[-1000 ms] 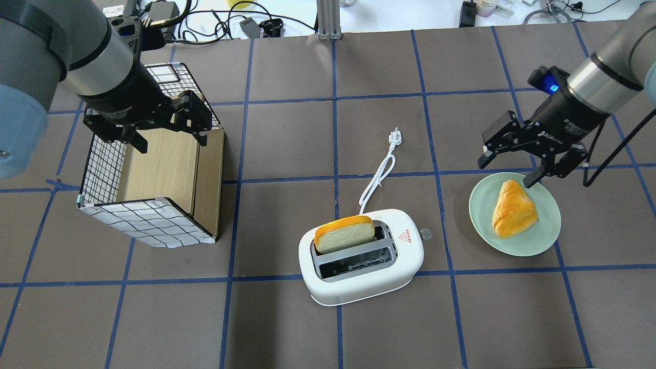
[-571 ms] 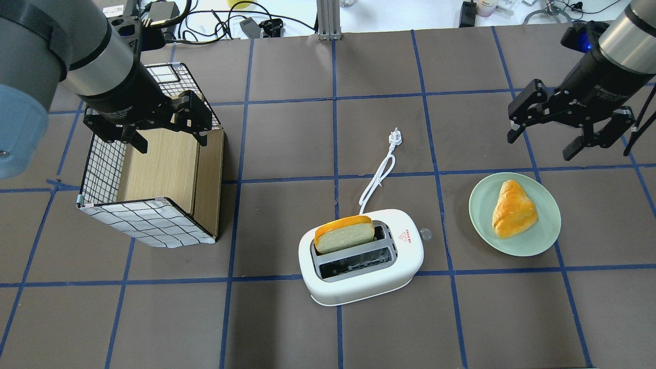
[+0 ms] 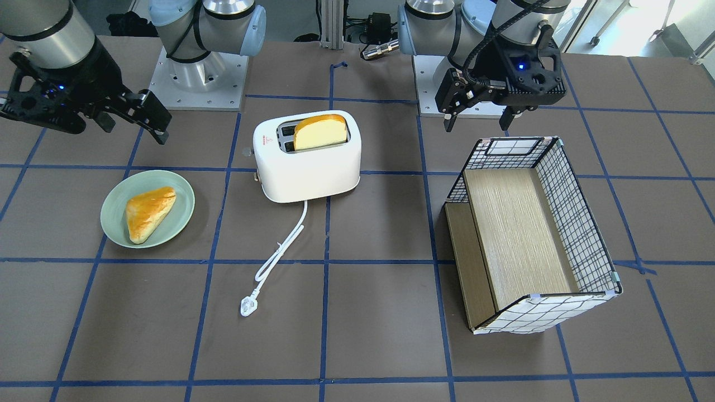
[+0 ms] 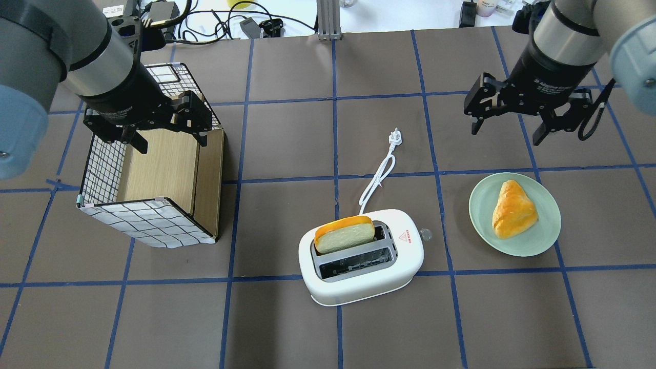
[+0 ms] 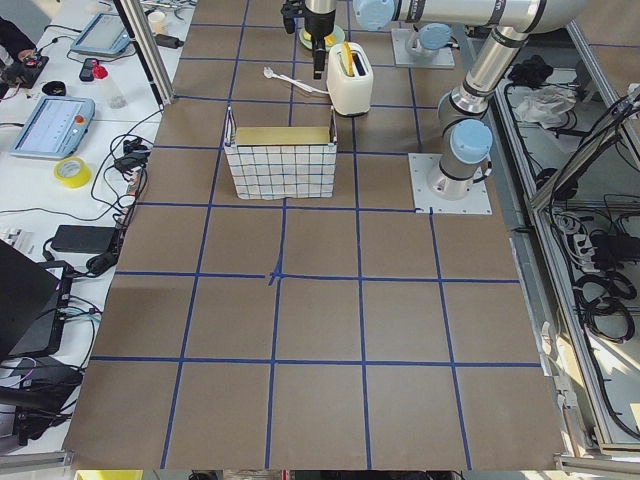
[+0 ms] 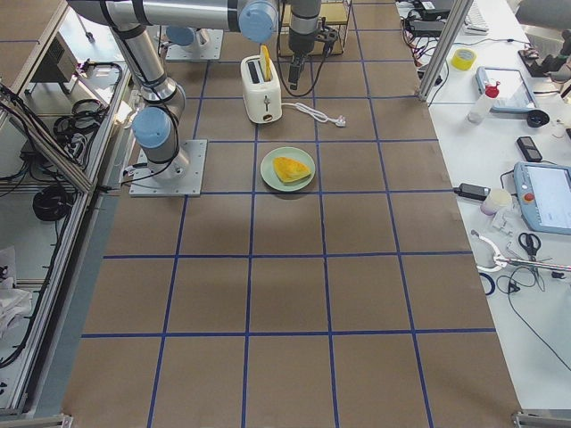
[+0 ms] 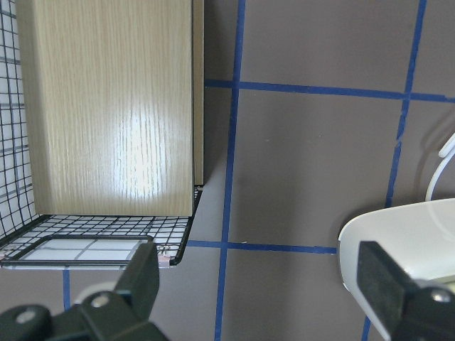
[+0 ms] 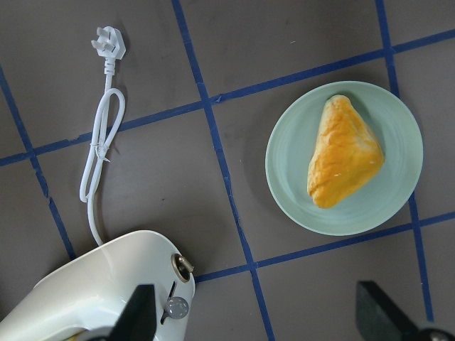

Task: Press toaster with right arm

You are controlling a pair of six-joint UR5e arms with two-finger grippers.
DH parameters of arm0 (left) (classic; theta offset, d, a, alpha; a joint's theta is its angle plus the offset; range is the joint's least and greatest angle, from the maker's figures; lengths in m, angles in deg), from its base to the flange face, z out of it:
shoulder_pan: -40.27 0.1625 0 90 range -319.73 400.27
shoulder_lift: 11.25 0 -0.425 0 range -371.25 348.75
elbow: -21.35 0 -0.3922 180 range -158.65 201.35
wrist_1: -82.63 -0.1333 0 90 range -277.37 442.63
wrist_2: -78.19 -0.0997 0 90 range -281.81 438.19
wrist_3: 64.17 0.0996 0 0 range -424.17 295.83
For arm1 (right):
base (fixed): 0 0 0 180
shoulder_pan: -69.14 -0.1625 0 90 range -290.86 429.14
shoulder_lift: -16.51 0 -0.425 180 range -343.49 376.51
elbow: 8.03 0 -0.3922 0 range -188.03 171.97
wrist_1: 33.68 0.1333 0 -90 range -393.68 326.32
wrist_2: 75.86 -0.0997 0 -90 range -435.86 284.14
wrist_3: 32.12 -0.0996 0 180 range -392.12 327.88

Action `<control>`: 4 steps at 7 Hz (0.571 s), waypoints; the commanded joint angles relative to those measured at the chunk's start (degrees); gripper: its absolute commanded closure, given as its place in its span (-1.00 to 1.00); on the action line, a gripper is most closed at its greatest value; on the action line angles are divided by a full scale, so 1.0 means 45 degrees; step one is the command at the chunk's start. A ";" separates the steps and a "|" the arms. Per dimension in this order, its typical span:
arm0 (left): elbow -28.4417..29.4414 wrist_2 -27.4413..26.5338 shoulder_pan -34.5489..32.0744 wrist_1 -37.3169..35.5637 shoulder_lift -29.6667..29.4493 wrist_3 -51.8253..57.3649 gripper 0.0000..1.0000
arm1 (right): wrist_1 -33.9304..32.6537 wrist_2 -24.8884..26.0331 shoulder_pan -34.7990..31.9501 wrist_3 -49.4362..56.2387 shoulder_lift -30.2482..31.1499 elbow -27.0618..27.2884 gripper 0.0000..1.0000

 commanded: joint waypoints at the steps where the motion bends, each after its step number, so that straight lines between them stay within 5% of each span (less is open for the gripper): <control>1: -0.0003 0.0019 0.0000 0.0000 0.0000 0.0000 -1.00 | -0.0066 0.0084 -0.0406 -0.0382 0.0050 -0.0029 -1.00; 4: 0.0016 -0.0001 0.0000 0.0000 0.0000 0.0000 -1.00 | 0.0032 0.0319 -0.0406 -0.0324 0.0070 -0.0049 -1.00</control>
